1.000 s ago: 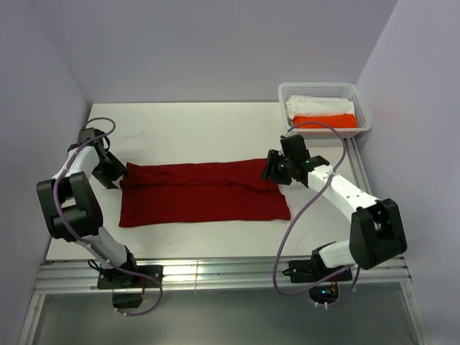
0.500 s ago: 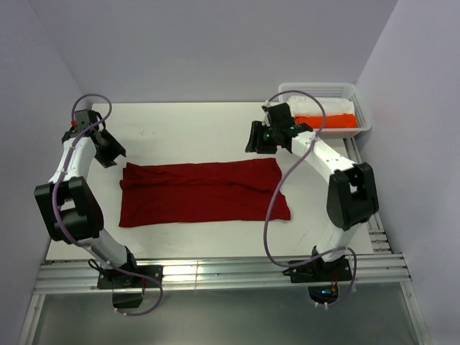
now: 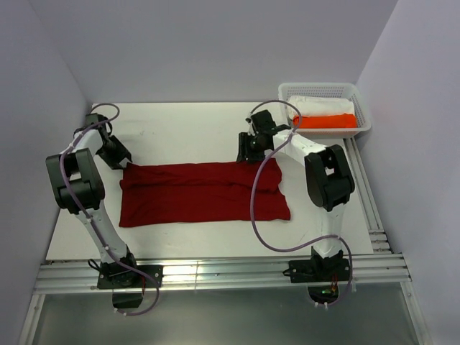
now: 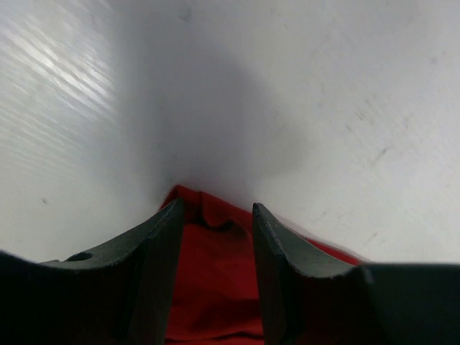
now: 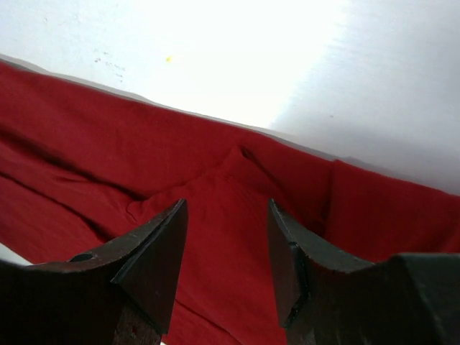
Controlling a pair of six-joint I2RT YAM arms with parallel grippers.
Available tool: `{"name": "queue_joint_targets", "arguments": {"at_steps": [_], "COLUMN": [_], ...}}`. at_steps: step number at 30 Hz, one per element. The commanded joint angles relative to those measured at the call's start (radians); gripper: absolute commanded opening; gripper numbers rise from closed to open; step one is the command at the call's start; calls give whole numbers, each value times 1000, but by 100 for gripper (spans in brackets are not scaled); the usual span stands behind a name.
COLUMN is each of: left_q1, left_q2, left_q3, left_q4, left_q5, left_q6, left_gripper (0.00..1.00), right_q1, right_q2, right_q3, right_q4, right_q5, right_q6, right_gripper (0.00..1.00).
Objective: Roll the t-shirts
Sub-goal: Fold the tshirt
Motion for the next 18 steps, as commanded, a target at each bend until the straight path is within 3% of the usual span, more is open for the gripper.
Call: {"name": "queue_joint_targets", "arguments": {"at_steps": [1, 11, 18], "left_q1": [18, 18, 19], "left_q2": [23, 90, 97], "left_q3": [66, 84, 95], "left_q4": [29, 43, 44], "left_q5": [11, 4, 14], "left_q6": [9, 15, 15], "left_gripper": [48, 30, 18], "right_q1": [31, 48, 56], "right_q2": [16, 80, 130], "right_q3": [53, 90, 145], "right_q4": [39, 56, 30], "right_q5": [38, 161, 192], "right_q6": [-2, 13, -5], "right_gripper": [55, 56, 45]}}
